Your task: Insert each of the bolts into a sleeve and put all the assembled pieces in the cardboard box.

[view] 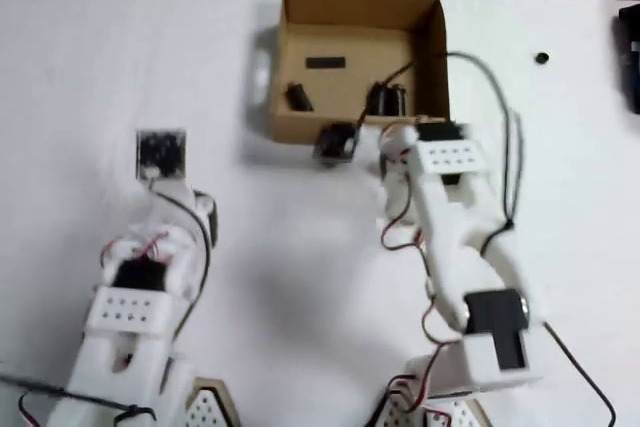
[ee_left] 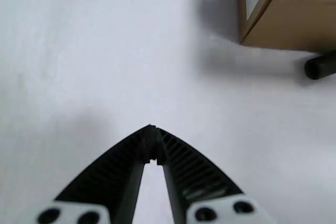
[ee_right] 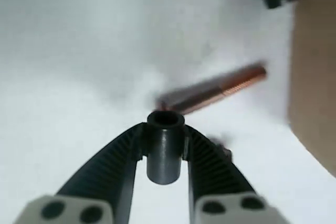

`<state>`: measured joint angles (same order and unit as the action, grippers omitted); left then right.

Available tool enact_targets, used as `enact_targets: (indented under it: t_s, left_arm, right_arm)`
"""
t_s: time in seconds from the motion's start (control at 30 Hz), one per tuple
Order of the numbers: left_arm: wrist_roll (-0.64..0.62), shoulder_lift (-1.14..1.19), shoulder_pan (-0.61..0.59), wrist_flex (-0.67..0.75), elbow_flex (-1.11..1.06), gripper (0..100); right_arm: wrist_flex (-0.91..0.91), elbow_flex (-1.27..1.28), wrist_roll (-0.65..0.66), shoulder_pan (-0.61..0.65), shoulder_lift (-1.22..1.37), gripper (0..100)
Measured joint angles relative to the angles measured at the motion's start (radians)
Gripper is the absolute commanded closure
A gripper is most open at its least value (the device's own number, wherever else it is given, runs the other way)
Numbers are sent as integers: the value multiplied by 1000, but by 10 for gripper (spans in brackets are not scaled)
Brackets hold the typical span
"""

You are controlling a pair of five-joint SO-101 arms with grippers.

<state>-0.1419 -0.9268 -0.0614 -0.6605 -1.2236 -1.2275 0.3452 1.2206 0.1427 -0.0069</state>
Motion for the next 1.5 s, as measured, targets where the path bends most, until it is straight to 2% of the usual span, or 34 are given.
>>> enact_targets:
  t_s: [0.1, 0.17, 0.33, 0.47, 0.6, 0.73, 0.9, 1.1, 1.17, 1.33, 1.5]
  left_arm:
    - [0, 0, 0, -184, 161, 978]
    - [-2, 0, 5, -258, 229, 978]
    - [-2, 0, 43, -304, 330, 979]
    - [-11, 2, 135, -345, 399, 979]
    - [-121, 71, 244, -388, 489, 979]
    - [-198, 241, 302, -450, 635, 977]
    - [-239, 554, 454, -506, 890, 978]
    - [-531, 967, 560, -654, 1214, 976]
    - [-586, 1091, 585, -697, 1320, 950]
    - [-624, 1359, 641, -755, 1547, 829]
    - [-629, 1528, 644, -789, 1752, 828]
  right_arm:
    - [-5, -37, -34, -37, -77, 978]
    - [-5, -52, -51, -63, -123, 978]
    - [-5, -60, -55, -170, -222, 978]
    - [-5, -60, -81, -288, -269, 978]
    - [-5, -60, -123, -400, -272, 978]
    - [-5, -60, -167, -483, -272, 978]
    - [-6, -60, -236, -548, -287, 978]
    - [-80, -60, -333, -574, -287, 978]
    - [-98, -60, -354, -575, -287, 978]
    - [-104, -60, -370, -575, -287, 978]
    - [-104, -32, -402, -575, -287, 978]
